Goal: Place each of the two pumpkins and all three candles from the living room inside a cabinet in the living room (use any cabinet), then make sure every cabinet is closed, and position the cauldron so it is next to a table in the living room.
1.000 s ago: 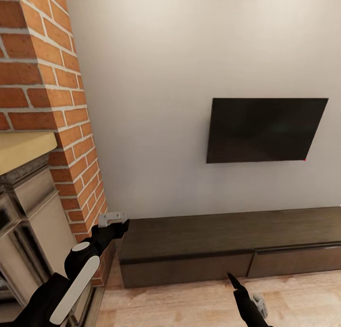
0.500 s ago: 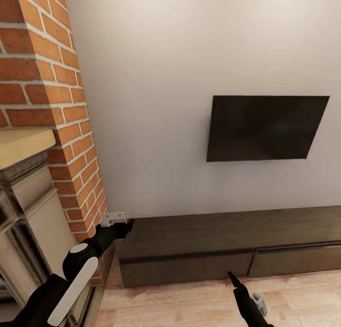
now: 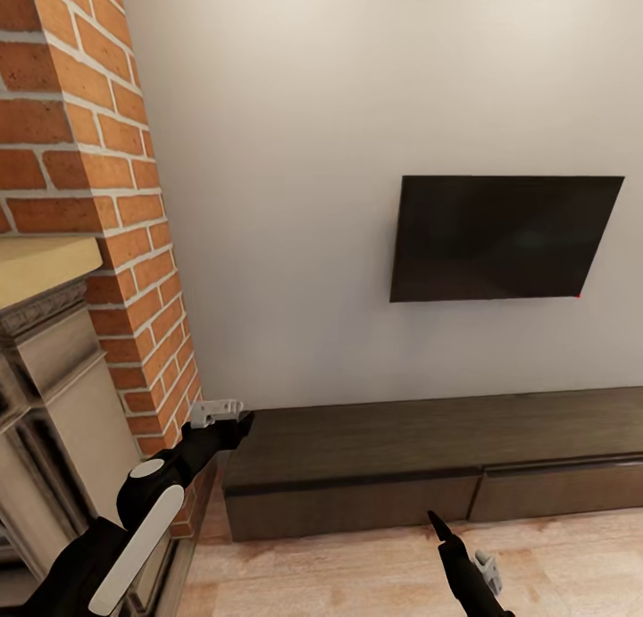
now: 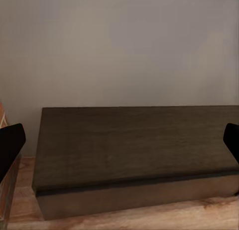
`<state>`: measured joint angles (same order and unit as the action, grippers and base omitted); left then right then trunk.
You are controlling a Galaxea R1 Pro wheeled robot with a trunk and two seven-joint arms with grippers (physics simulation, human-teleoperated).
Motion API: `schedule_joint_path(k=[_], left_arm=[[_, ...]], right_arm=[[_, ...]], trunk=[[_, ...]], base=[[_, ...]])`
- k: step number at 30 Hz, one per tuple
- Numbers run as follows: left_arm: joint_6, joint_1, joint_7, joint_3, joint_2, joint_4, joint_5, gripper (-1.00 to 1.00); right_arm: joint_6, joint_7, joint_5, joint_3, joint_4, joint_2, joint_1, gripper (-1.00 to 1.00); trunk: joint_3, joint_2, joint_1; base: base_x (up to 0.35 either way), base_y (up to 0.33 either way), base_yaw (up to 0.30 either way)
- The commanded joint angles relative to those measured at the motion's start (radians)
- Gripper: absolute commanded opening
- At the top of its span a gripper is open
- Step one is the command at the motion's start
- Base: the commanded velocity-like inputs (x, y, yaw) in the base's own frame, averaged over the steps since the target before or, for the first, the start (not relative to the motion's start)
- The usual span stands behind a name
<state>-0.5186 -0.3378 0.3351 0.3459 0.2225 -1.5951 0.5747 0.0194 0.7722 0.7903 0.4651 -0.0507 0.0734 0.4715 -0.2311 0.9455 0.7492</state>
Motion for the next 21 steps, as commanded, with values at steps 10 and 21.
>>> schedule_joint_path(k=[10,21], left_arm=[[-0.001,-0.001,0.01,0.003,0.0,-0.001,0.01,1.0],[-0.001,-0.001,0.01,0.004,0.0,0.0,0.01,1.0]], right_arm=[[0.002,0.004,0.007,-0.005,0.002,0.0,0.001,1.0],[0.002,0.003,0.007,-0.005,0.002,0.003,0.001,1.0]], trunk=[[-0.033,0.071,0.039],[-0.067,0.148,0.081]], base=[[0.0,0.0,0.0],[0.0,0.0,0.0]])
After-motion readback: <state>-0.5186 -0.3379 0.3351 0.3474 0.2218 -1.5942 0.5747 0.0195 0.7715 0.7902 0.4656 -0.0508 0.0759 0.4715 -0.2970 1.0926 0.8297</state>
